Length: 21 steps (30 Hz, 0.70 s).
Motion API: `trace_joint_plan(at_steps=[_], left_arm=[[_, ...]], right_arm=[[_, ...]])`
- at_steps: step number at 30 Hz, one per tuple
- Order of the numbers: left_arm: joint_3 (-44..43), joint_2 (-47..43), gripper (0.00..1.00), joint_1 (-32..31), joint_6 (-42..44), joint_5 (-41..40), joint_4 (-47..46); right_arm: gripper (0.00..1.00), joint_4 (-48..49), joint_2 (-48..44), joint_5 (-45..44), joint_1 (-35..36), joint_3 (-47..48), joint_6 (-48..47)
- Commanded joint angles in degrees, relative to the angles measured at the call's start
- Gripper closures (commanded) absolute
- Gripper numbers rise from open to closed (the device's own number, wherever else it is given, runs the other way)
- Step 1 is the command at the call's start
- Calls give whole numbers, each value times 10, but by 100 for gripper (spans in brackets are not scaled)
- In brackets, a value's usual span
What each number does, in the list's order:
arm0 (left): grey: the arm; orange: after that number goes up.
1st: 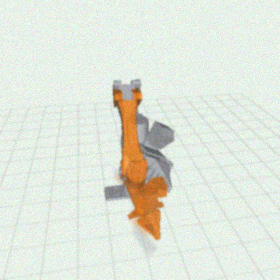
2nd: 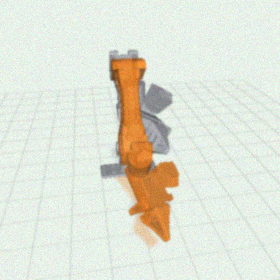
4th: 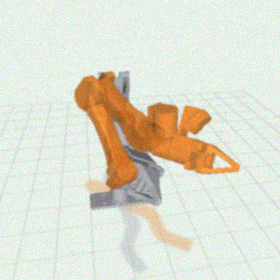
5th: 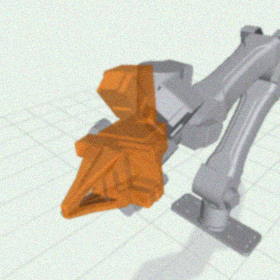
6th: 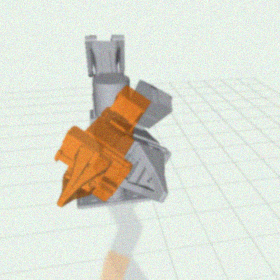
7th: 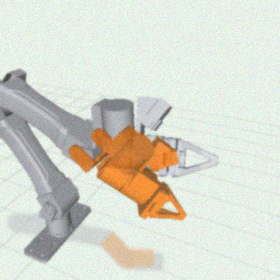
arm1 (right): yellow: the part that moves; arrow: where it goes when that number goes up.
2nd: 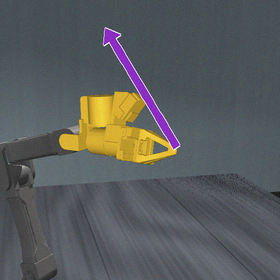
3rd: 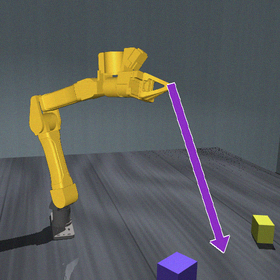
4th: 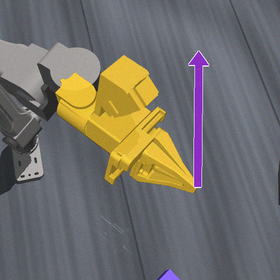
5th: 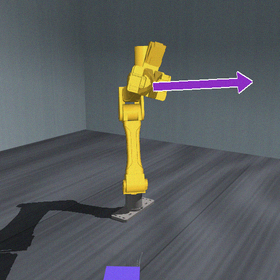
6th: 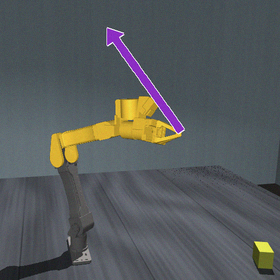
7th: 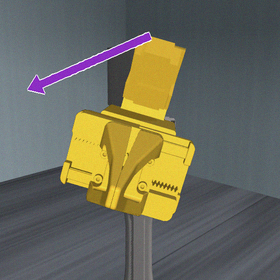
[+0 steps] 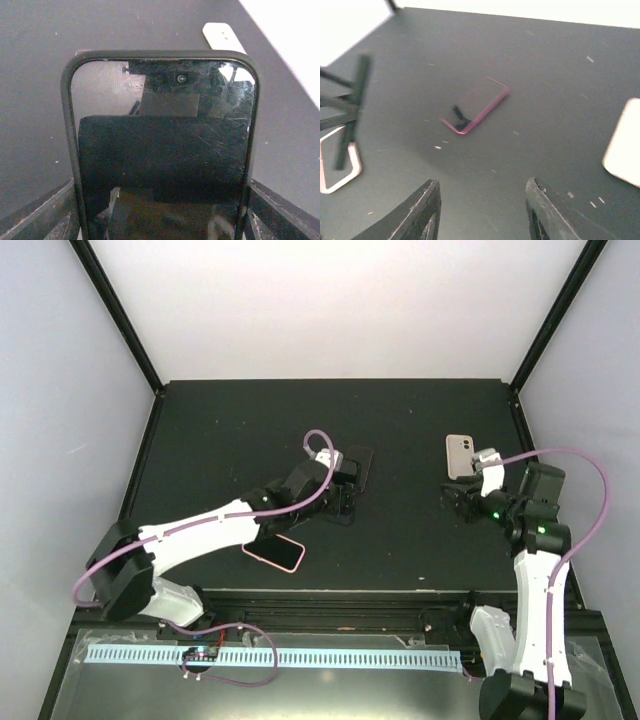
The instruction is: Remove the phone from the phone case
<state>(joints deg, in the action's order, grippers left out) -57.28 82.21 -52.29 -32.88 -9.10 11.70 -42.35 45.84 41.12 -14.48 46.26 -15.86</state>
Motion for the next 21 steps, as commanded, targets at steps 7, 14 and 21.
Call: trace_joint_plan(at_steps=[7,14,21], left_arm=[[56,-85,68,-33,-94,-121,-224],[95,-128,69,-55,-109,-149,-306],[105,-139,72,-82,-125,-203,-309]], right_arm=[[43,63,-10,88,172,30,24],[46,89,51,-74,394,55,21],[56,120,160,-109,482,100,83]])
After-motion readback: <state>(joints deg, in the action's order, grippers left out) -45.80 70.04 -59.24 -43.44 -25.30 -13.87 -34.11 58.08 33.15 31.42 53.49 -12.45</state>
